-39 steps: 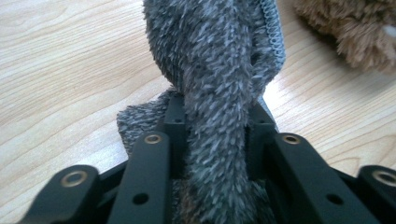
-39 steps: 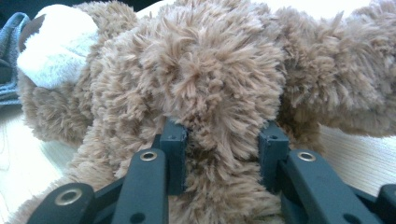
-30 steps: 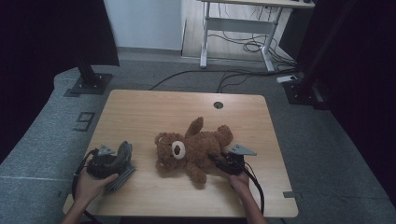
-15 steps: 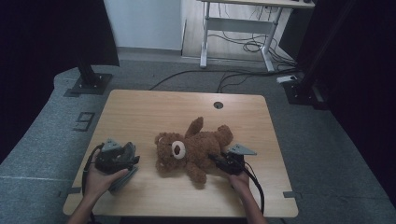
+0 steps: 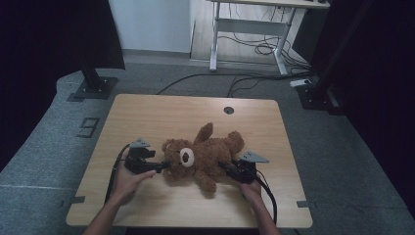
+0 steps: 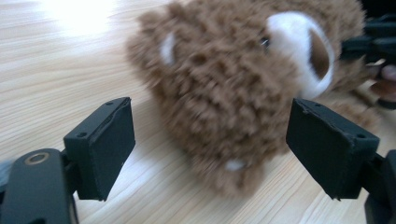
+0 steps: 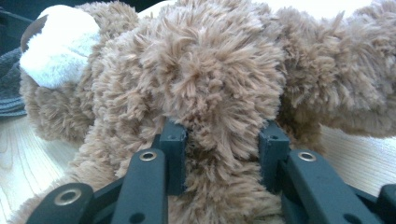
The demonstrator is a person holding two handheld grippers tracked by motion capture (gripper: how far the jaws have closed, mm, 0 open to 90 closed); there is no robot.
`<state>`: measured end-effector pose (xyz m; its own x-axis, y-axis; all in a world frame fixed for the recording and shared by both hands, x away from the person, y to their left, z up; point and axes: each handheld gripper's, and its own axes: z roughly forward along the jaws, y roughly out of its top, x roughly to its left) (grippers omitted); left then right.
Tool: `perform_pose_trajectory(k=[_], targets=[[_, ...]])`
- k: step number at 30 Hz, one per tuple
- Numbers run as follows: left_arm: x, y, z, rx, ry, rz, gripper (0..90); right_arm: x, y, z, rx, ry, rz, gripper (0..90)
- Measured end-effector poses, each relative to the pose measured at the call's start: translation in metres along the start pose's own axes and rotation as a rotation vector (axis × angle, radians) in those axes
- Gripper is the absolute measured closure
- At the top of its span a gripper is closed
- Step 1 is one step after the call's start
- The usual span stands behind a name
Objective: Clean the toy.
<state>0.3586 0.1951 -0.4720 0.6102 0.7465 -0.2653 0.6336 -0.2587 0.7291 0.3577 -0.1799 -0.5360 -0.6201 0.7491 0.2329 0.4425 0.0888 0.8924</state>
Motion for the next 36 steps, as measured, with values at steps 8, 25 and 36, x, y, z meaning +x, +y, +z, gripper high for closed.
perform_pose_trajectory(k=[8, 25, 36], targets=[[-0.003, 0.007, 0.025, 0.005, -0.052, -0.036, 14.6, 0.002, -0.001, -0.001, -0.004, -0.007, -0.003, 62.9], [-0.006, 0.018, 0.033, 0.013, -0.036, 0.003, 13.4, 0.007, -0.002, -0.003, -0.013, -0.022, -0.01, 62.6], [0.001, 0.017, 0.043, 0.039, -0.075, -0.057, 7.4, 0.01, -0.003, -0.005, -0.017, -0.014, -0.036, 62.5]])
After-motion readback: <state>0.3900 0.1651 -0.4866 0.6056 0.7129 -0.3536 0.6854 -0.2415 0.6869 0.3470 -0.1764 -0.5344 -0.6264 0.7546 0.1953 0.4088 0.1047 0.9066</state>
